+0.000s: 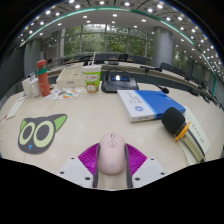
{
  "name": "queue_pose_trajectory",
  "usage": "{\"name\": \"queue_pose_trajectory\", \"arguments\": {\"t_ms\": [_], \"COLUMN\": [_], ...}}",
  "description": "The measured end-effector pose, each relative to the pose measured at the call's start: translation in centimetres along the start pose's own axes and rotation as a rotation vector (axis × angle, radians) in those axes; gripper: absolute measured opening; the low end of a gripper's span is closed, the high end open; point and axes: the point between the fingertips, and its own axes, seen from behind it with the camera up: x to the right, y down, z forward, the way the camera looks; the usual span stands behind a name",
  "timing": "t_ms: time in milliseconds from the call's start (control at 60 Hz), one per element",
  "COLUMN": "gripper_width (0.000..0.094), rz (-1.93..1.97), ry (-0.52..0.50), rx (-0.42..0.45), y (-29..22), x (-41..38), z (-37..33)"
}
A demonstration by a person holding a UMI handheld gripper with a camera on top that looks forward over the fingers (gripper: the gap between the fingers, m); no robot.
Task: Arrange mouse
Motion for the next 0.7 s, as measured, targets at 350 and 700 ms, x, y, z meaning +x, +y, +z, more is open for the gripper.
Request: {"name": "queue_pose_trajectory", "arguments": {"t_ms": [350,700], "gripper_width": [0.0325,0.0323], "rz": [0.007,-0.016], "ry": [0.050,-0.095], "rx": [0.137,0.096], "y": [-9.0,-9.2], "x": [-5.3,-24.0], "z": [-6.0,-4.0]}}
